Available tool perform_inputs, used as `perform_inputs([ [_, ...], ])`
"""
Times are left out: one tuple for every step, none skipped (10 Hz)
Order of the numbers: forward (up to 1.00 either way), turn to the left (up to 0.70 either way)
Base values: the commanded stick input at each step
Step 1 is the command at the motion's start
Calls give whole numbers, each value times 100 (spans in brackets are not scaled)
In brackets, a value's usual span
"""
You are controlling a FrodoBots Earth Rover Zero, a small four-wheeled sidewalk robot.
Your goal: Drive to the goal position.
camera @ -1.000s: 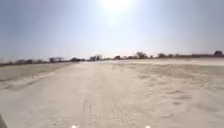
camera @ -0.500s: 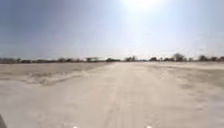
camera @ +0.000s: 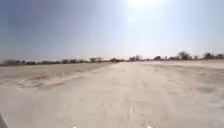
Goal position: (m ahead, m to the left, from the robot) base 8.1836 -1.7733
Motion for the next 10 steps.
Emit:
perform_inputs([
  [70, 0],
  [70, 0],
  [70, 0],
  [70, 0],
  [70, -22],
  [70, -35],
  [70, -11],
  [70, 0],
  [70, 0],
  [70, 0],
])
